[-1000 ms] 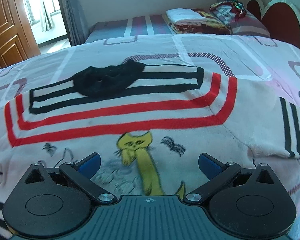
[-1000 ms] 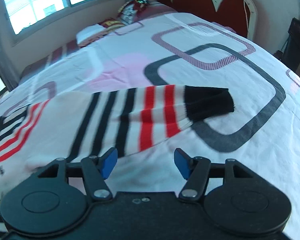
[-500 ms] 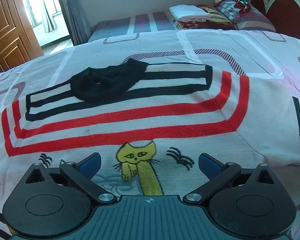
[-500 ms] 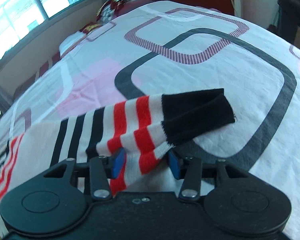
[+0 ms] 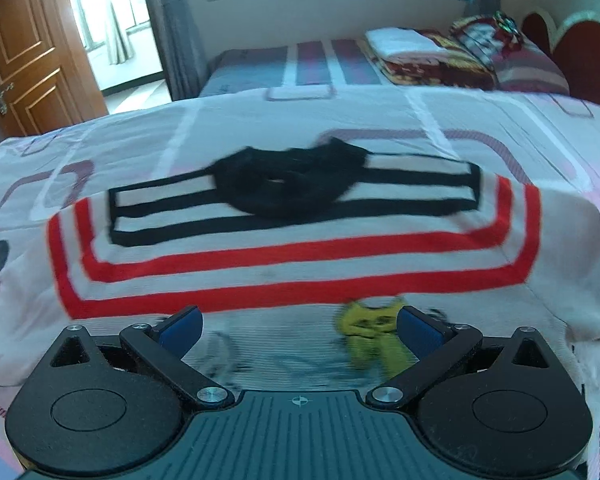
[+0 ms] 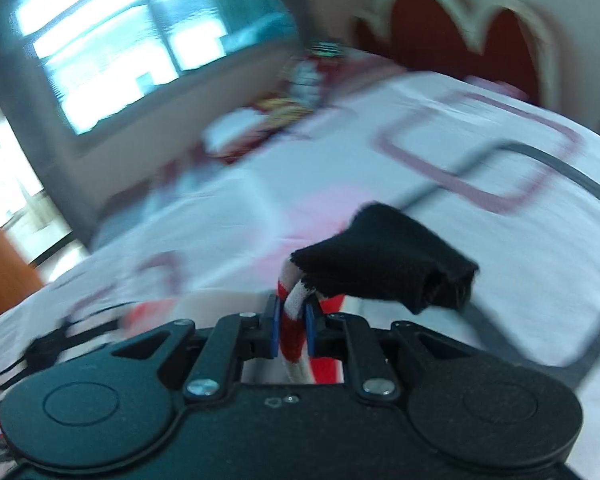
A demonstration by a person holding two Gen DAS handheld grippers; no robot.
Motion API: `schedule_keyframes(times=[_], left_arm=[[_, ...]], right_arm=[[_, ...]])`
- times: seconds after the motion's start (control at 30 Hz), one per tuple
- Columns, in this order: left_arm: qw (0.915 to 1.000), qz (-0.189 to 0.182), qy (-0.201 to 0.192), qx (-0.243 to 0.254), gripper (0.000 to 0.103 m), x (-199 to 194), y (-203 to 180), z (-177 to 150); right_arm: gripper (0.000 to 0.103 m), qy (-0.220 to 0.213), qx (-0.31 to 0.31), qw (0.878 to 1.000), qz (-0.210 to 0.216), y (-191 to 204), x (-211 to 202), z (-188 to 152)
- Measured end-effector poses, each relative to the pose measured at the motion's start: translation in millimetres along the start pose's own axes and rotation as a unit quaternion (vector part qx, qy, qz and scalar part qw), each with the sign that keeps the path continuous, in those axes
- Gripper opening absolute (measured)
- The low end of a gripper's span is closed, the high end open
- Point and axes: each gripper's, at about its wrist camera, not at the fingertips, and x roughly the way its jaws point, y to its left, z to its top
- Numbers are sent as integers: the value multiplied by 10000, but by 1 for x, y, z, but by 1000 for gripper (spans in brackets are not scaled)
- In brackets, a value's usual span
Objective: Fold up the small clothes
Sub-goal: 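Carry the held sleeve with the right gripper across the sweater body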
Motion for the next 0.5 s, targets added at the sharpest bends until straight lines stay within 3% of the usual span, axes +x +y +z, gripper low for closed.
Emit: schedule_keyframes(times=[0.17,0.3,0.37,0.43,0.5], left_arm=[[9995,-14,-82,-306,103,-5,61,0],[9977,14,-35,-673,103,1,114,-5],[9971,-74,71,-754,103,9,129,-8],[9960,-318,165,-823,103,16,138,-11],[9935,-676,349,-851,103,25,137,-11]], right_arm=[[10,207,-804,9925,892,116,10,-20],[9,662,-1320,9793,1382,198,30,-62],[10,1104,-1568,9692,1543,230,48,-89],[19,1431,-1747,9631,1465,248,62,-111],[28,1401,-1816,9631,1407,254,61,-118]])
